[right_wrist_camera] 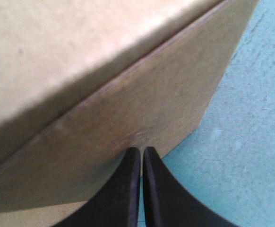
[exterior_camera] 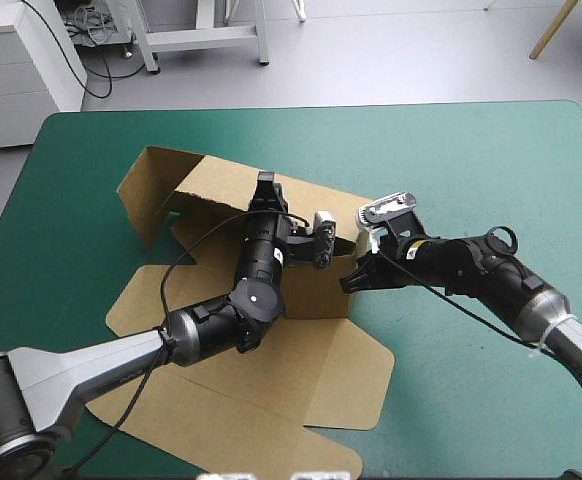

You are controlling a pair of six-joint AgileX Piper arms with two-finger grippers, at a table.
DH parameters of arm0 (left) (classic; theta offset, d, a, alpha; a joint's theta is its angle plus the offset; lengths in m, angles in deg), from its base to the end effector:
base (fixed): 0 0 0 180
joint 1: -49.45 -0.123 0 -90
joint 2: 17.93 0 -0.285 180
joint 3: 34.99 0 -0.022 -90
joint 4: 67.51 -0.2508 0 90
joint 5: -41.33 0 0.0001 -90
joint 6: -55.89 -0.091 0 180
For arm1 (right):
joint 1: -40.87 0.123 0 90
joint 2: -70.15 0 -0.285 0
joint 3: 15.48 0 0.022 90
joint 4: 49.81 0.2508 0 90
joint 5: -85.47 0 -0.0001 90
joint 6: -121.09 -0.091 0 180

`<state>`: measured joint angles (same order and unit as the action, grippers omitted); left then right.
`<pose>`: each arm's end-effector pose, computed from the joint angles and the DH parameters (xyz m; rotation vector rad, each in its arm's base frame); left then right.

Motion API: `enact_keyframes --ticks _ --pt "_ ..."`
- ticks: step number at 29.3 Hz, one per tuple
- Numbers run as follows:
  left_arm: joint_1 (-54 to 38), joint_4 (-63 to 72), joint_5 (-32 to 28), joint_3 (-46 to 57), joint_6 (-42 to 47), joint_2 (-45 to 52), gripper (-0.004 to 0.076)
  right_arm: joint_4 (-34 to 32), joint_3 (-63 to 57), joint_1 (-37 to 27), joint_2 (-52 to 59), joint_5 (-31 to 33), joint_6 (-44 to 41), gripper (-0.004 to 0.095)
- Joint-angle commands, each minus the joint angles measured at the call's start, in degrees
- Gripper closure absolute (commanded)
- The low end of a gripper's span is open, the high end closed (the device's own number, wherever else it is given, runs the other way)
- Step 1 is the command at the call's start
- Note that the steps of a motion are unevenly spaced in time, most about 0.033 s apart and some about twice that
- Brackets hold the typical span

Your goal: Fold the box

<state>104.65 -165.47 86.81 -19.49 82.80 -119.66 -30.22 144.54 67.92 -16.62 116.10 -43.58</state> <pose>0.2536 -0.2522 0.2857 1.4354 1.2737 0.9684 0.2537 0.1470 0.2919 -0.6084 2.3237 0.4414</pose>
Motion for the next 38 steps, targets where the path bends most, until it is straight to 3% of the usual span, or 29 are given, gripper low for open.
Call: enact_keyframes --ticks 1,8,11,14,18,21,24,38 --pt "0.58 -5.97 -0.43 -1.28 0.75 2.16 0.0734 0.39 1.64 0.1 1.66 -2.86 0.17 0.091" --pt "0.58 -5.97 -0.32 -1.28 0.75 2.16 0.0734 0.39 1.64 0.1 1.66 -1.85 0.17 0.091" --pt "0.58 -5.97 -0.34 -1.28 1.56 2.16 0.0681 0.39 1.64 0.1 1.66 -1.65 0.17 0.091" --pt "0.58 -5.97 0.87 -1.28 3.57 2.16 0.0503 0.39 1.64 0.1 1.66 -1.65 0.17 0.091" --pt "0.82 -6.01 3.89 -1.28 8.02 2.16 0.0121 0.39 1.64 0.1 1.66 -1.65 -0.44 0.091" --pt "2.28 -6.01 8.66 -1.28 8.43 2.16 -0.0004 0.39 1.64 0.1 1.66 -1.65 -1.04 0.091" --pt "4.56 -6.09 12.81 -1.81 8.43 2.16 -0.0001 -0.67 1.64 0.1 1.66 -1.9 -2.36 0.091" --pt "6.26 -6.09 16.62 -4.29 7.36 2.16 0.0 -9.53 1.86 0.1 4.83 -1.36 -12.07 0.091"
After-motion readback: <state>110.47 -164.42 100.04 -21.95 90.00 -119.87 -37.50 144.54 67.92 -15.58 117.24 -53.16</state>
